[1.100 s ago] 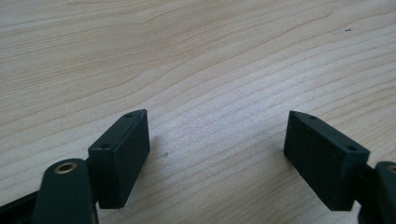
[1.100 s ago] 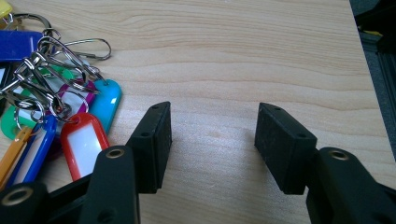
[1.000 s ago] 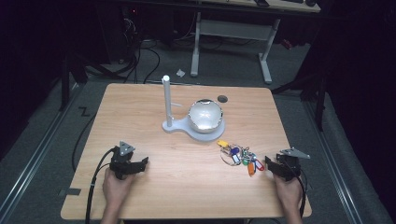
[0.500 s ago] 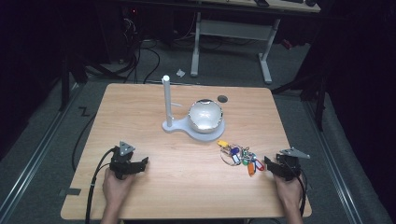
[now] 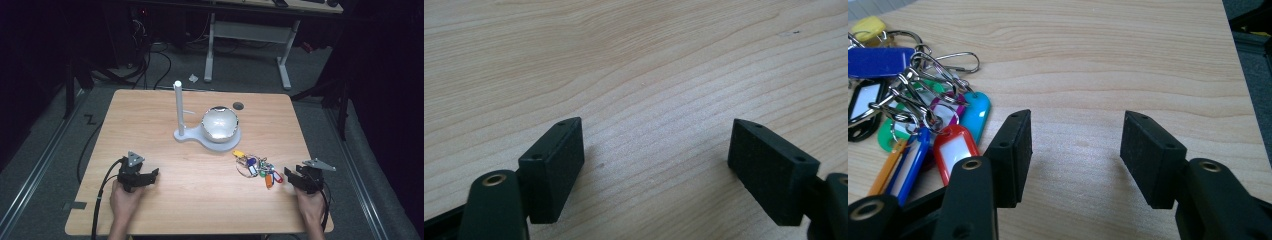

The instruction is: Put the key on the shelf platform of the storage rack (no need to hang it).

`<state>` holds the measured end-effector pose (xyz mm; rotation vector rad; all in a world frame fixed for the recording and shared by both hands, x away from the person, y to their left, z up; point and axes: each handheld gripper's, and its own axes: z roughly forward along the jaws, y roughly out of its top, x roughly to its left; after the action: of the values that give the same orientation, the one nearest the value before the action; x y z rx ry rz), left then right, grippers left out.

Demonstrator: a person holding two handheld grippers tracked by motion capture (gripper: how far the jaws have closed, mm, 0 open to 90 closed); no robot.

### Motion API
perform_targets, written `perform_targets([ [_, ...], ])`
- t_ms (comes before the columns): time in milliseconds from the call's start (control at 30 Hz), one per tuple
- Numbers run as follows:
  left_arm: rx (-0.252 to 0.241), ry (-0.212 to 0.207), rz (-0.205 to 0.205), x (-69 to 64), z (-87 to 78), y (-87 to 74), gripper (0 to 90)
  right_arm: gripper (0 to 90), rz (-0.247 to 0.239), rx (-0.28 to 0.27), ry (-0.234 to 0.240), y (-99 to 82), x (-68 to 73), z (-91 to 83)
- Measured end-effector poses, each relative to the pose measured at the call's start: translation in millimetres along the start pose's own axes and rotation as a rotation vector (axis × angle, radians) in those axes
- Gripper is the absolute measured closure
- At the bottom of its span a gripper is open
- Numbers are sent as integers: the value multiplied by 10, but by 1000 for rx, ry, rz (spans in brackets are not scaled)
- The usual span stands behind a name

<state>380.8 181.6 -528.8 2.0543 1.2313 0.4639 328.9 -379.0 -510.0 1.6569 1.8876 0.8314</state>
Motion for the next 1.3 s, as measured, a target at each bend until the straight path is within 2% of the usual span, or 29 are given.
perform_targets([
  [167, 0, 0, 0, 0, 0, 0, 230, 468, 7, -22, 5, 10, 13, -70],
  [400, 0, 0, 0, 0, 0, 0, 229, 459, 24, -15, 27, 39, 63, -129],
  [633, 0, 0, 0, 0, 0, 0, 230, 461, -10, -42, 60, 155, 173, -207],
  [767, 0, 0, 0, 0, 0, 0, 230, 462, -37, -51, 96, 240, 260, -218],
  [1300, 0, -1, 0, 1, 0, 0, 229, 450, -85, -17, 151, 461, 503, -122],
])
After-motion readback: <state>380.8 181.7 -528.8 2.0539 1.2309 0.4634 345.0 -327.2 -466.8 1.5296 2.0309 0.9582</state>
